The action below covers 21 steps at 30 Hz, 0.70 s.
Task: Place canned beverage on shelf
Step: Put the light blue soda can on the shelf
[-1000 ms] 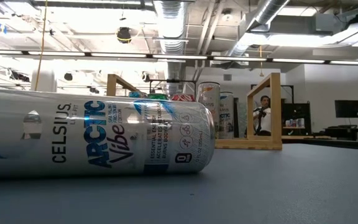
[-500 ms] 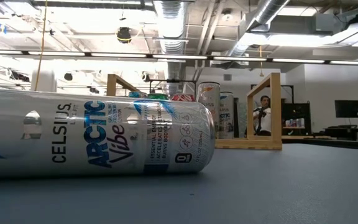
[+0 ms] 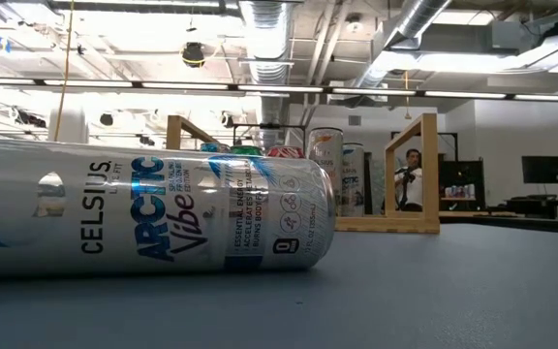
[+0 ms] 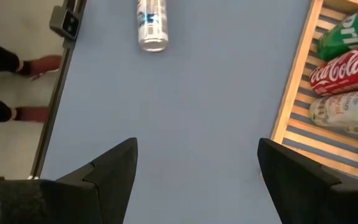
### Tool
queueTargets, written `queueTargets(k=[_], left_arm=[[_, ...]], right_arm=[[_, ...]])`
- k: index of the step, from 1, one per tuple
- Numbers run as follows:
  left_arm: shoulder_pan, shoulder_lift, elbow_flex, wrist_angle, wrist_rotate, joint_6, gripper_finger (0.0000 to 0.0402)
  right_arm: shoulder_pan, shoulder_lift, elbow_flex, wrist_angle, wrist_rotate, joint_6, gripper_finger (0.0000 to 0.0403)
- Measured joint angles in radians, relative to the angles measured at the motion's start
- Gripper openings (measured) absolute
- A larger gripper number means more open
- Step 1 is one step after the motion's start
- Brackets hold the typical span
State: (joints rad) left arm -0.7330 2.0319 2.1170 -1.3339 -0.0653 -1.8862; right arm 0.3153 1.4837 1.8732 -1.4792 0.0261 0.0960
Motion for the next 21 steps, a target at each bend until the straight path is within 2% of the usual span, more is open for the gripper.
queueTargets(k=[3,5,9,11,21], left_arm=[[0.001,-0.001,0.001,-0.043,-0.029,-0.059,0.0279],[0.003,-0.002,0.001,-0.076,-0.014,-0.072,0.0279],[0.010,-0.002,-0.006,-0.106,0.125,-0.066,0.0279],[0.014,-0.001,-0.011,-0.108,0.156,-0.052,0.0279],[0.030,-0.001,-0.011,-0.117,0.117,0.064,0.0279]], right_arm=[[0.018,0.000,0.000,-0.004,0.000,-0.018,0.0320],[0.029,0.000,0.000,-0.006,0.000,-0.020,0.0320],[0.045,0.000,0.000,-0.006,0.000,-0.026,0.0320],[0.050,0.000,0.000,0.001,0.000,-0.029,0.0320],[0.051,0.003,0.000,0.026,0.000,-0.029,0.0320]])
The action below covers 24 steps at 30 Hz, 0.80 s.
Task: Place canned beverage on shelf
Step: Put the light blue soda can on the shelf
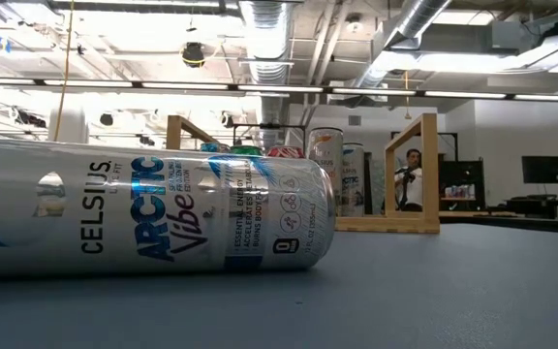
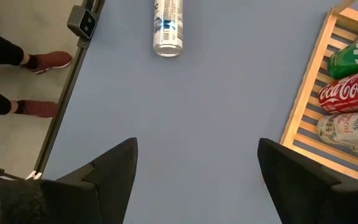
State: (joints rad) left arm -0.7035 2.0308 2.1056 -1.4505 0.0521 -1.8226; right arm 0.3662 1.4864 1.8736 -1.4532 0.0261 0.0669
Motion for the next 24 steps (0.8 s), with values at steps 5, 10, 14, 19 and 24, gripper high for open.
queueTargets(k=[5,10,14,19,24], left_arm=[[0.016,0.000,0.000,0.034,0.003,0.137,0.0284],[0.047,0.000,0.000,0.053,-0.014,0.190,0.0285],[0.057,0.000,0.000,0.049,-0.014,0.210,0.0285],[0.074,0.000,0.000,0.052,0.048,0.312,0.0285],[0.098,0.000,0.000,0.047,0.031,0.408,0.0285]], right_arm=[[0.000,0.000,0.000,0.017,0.000,0.000,0.0320],[0.000,0.000,0.000,0.033,0.000,0.000,0.0320],[0.000,0.000,0.000,0.043,0.000,0.000,0.0320],[0.000,0.000,0.000,0.044,0.000,0.000,0.0320],[0.000,0.000,0.000,0.044,0.000,0.001,0.0320]])
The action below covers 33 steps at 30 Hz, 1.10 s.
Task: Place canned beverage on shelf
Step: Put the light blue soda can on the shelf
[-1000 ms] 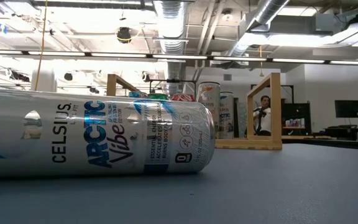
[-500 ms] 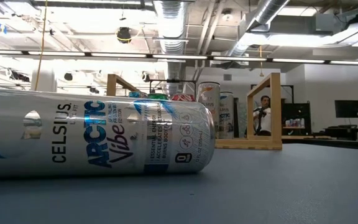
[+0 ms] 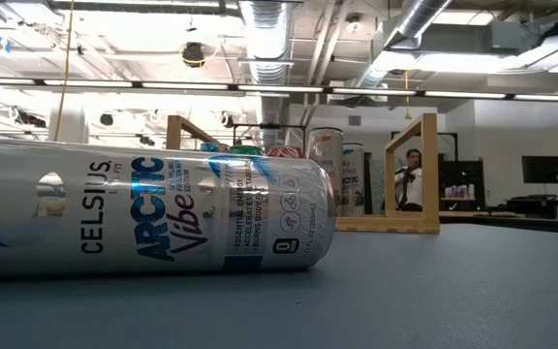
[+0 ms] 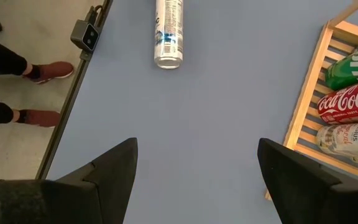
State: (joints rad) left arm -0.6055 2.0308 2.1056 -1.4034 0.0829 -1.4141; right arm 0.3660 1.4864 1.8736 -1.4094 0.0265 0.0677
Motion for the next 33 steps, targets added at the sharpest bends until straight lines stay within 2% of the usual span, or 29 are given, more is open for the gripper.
queueTargets(k=[6,9,15,19,22,26,33], left_arm=[[0.021,0.000,0.000,0.015,0.048,0.016,0.0285],[-0.007,0.000,0.000,-0.011,0.073,-0.076,0.0285],[-0.072,0.000,0.000,-0.011,0.068,-0.346,0.0285],[-0.098,0.000,0.000,-0.015,0.066,-0.474,0.0285],[-0.115,0.000,0.000,-0.013,0.054,-0.510,0.0285],[-0.128,0.000,0.000,0.009,-0.025,-0.558,0.0285],[-0.127,0.000,-0.026,0.003,-0.042,-0.542,0.0285]], right_arm=[[0.000,0.000,0.000,0.000,0.000,-0.013,0.0320],[0.000,0.000,0.000,0.000,0.000,-0.013,0.0320],[0.000,0.000,0.000,0.000,0.000,-0.015,0.0320],[-0.003,0.000,0.000,0.002,0.000,-0.025,0.0320],[-0.003,0.000,0.000,0.010,0.000,-0.028,0.0320],[-0.003,0.000,0.000,0.012,0.000,-0.042,0.0320],[-0.003,0.000,0.000,0.012,0.000,-0.042,0.0320]])
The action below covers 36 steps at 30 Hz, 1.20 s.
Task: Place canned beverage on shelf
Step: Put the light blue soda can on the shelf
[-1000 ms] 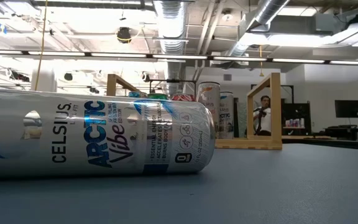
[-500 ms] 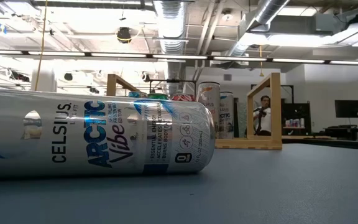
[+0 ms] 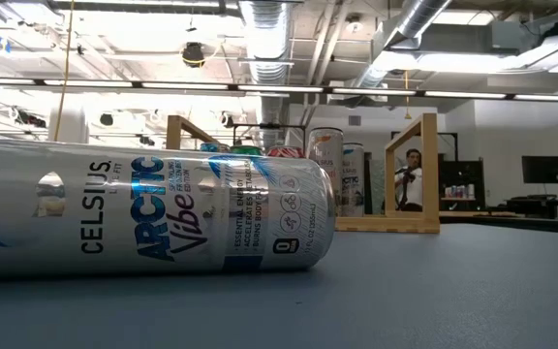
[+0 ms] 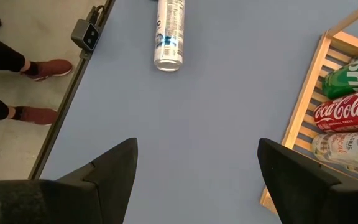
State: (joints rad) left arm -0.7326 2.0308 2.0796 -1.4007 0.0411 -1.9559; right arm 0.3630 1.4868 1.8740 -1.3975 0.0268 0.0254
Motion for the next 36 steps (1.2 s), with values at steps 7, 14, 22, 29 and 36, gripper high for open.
queueTargets(k=[7,14,22,29,36], left_arm=[[0.000,0.002,-0.071,0.030,0.039,0.013,0.0285],[0.002,0.001,-0.073,0.037,0.006,0.032,0.0285],[0.015,0.051,-0.073,0.055,0.033,0.112,0.0285],[0.022,0.084,-0.073,0.058,0.034,0.130,0.0282],[0.026,0.080,-0.073,0.055,0.037,0.111,0.0240]], right_arm=[[0.000,0.000,0.000,-0.001,0.000,0.000,0.0320],[0.000,0.000,0.000,-0.001,0.000,0.000,0.0320],[0.000,0.000,0.000,-0.001,0.000,0.000,0.0320],[0.000,0.000,0.000,-0.001,0.000,0.000,0.0320],[0.000,0.000,0.000,-0.001,0.000,0.000,0.0320]])
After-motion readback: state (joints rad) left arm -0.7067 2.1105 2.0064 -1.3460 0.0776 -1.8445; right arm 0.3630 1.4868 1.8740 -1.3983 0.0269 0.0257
